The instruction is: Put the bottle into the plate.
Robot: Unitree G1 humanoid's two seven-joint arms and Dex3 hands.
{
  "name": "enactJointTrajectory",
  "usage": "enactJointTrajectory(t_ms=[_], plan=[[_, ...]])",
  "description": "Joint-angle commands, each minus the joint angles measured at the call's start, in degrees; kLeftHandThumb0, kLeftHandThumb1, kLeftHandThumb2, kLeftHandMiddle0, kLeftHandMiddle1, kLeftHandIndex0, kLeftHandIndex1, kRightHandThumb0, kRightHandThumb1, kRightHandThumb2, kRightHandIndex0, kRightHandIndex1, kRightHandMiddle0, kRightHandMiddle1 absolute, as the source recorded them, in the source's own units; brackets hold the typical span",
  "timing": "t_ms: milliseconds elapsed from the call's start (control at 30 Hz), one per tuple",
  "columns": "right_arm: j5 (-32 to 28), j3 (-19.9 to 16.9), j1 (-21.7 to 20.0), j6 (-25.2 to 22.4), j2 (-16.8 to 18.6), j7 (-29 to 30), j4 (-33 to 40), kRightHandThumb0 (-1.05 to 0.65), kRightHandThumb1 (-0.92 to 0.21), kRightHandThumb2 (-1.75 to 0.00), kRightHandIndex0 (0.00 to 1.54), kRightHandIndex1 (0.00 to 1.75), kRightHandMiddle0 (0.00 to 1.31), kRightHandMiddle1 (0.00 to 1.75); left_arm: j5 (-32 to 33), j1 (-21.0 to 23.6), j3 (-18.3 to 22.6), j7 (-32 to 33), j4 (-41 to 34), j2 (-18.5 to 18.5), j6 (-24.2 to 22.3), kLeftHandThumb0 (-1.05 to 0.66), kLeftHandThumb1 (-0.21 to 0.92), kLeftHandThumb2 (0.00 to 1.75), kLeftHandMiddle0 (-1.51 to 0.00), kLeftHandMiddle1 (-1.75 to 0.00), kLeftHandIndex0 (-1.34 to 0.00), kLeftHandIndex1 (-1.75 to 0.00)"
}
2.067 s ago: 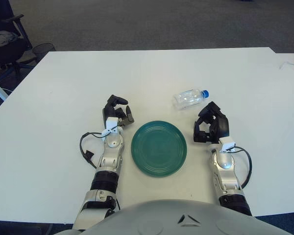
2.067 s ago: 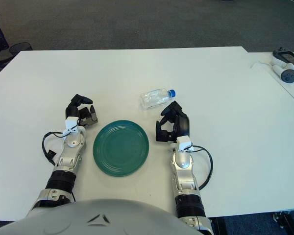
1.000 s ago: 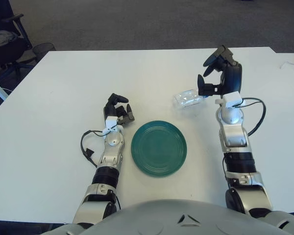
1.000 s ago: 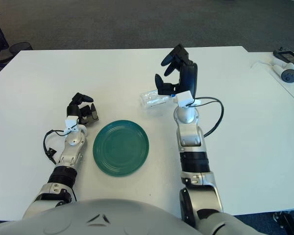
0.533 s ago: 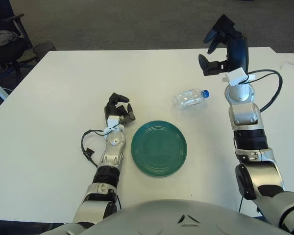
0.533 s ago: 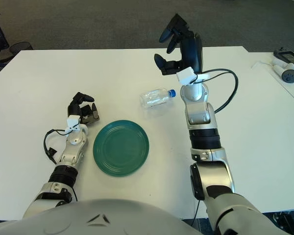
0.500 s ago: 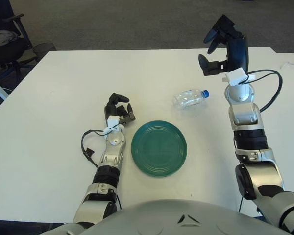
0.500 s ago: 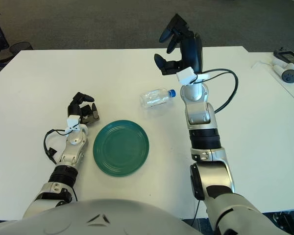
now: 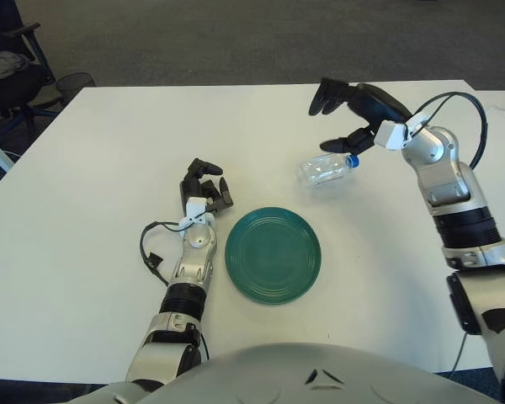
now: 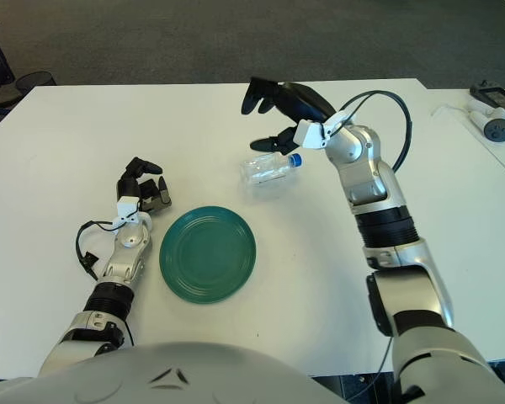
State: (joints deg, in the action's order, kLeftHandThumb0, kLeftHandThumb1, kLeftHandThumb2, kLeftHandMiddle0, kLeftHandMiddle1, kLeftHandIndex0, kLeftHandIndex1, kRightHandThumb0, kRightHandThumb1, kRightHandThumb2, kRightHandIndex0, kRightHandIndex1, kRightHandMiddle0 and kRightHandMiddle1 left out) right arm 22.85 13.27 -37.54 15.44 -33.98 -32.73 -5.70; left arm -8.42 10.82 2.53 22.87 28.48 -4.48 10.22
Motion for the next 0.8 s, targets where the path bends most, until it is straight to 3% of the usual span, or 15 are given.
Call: enactJointTrajectory(t_ms=[0, 200, 767], plan=[[3.7, 3.1, -4.0, 4.1, -4.0, -4.0, -0.5, -1.0, -0.86, -0.13, 0.01, 0.02, 0.0, 0.14, -0.6, -1.4, 0.0, 0.3, 2.6, 0.3, -1.8, -0.54, 0.13, 1.54, -1.24, -1.75, -0.76, -1.75], [8.0, 5.0, -5.0, 6.7, -4.1, -2.4, -2.8, -1.04, -0.87, -0.07, 0.0, 0.0, 0.0, 0.01, 0.0, -1.3, 0.0, -0.2, 2.1, 0.1, -3.0, -0.54, 0.14, 1.53, -1.24, -1.75, -0.75, -1.75], [10.6, 6.9, -5.7, 10.1, -5.1, -4.2, -6.0, -1.05, -0.88, -0.04, 0.0, 0.0, 0.0, 0.0, -0.1, -1.2, 0.1, 0.5, 1.8, -0.1, -3.9, -0.53, 0.17, 1.5, -1.24, -1.75, -0.73, -1.75]])
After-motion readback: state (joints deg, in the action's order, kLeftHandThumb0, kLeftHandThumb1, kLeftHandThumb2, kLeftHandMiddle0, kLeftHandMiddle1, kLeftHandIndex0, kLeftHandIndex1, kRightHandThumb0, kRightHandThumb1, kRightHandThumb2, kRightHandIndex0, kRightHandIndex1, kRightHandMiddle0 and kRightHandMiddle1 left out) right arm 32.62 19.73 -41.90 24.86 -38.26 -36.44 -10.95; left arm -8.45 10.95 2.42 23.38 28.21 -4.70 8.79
